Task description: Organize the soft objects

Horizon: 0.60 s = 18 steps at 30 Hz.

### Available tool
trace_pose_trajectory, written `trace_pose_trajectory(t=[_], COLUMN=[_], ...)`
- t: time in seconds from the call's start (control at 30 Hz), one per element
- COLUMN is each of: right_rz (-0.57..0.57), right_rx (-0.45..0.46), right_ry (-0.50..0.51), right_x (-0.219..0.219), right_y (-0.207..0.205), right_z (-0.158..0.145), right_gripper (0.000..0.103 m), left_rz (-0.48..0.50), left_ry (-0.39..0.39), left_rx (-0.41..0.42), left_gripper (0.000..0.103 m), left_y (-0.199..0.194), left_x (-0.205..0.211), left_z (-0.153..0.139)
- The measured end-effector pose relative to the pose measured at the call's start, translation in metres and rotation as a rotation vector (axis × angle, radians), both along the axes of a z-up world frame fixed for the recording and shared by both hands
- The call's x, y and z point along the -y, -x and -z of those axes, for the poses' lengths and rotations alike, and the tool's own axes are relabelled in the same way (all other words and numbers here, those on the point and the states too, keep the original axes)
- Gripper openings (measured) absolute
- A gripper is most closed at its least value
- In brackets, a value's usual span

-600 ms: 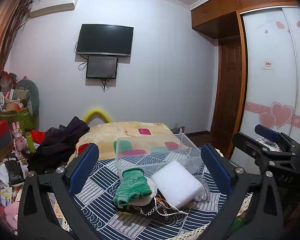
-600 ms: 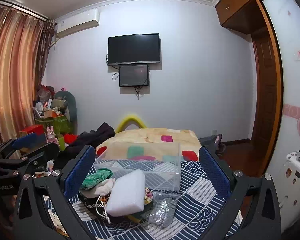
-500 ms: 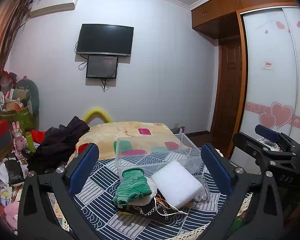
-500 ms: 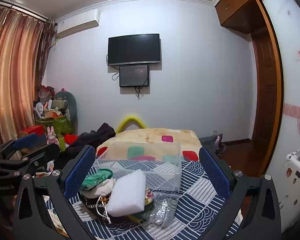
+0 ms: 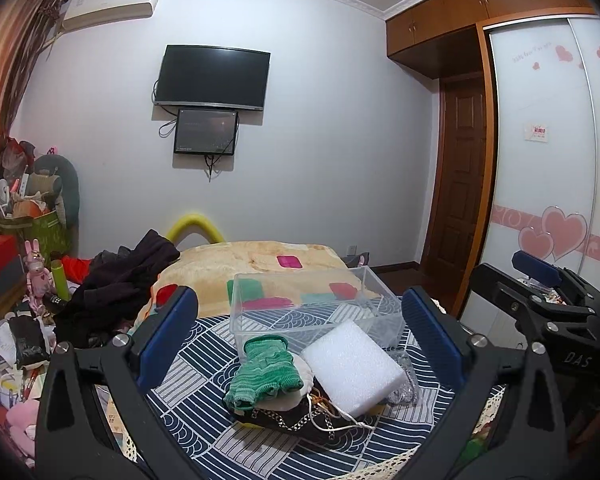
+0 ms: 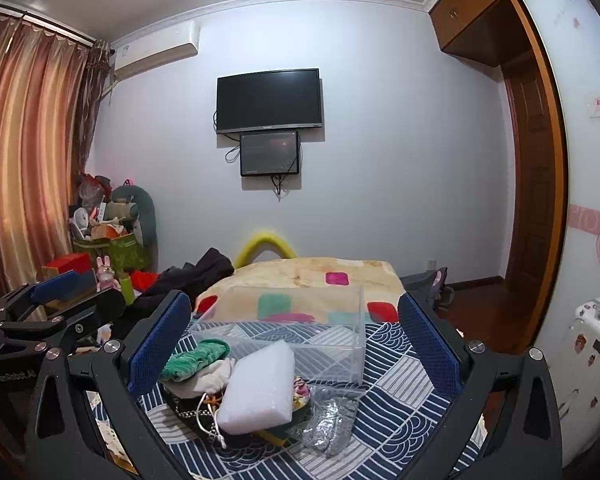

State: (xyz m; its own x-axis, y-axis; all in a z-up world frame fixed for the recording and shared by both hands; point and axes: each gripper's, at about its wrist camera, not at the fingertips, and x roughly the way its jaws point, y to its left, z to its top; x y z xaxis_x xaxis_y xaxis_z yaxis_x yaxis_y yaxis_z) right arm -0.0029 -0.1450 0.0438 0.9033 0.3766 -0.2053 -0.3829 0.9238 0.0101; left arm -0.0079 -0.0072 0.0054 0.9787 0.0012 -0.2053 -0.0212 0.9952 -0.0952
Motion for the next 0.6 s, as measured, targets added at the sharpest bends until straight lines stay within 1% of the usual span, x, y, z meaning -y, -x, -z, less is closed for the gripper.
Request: trace_pose_trajectory(t=[0.6], right_rz=[0.0], right_rx=[0.006], right_ry=[-0.006], right_x=[-0.0017], right_y=[0.0039], right_z=[-0.0021], right_gripper=[0.103], left_rz=[0.006], left_ry=[-0.005], left_rx=[0.005], left_gripper=[0.103], left_y=[0.0033], left_x=[0.0025], left_z=[-0.0009])
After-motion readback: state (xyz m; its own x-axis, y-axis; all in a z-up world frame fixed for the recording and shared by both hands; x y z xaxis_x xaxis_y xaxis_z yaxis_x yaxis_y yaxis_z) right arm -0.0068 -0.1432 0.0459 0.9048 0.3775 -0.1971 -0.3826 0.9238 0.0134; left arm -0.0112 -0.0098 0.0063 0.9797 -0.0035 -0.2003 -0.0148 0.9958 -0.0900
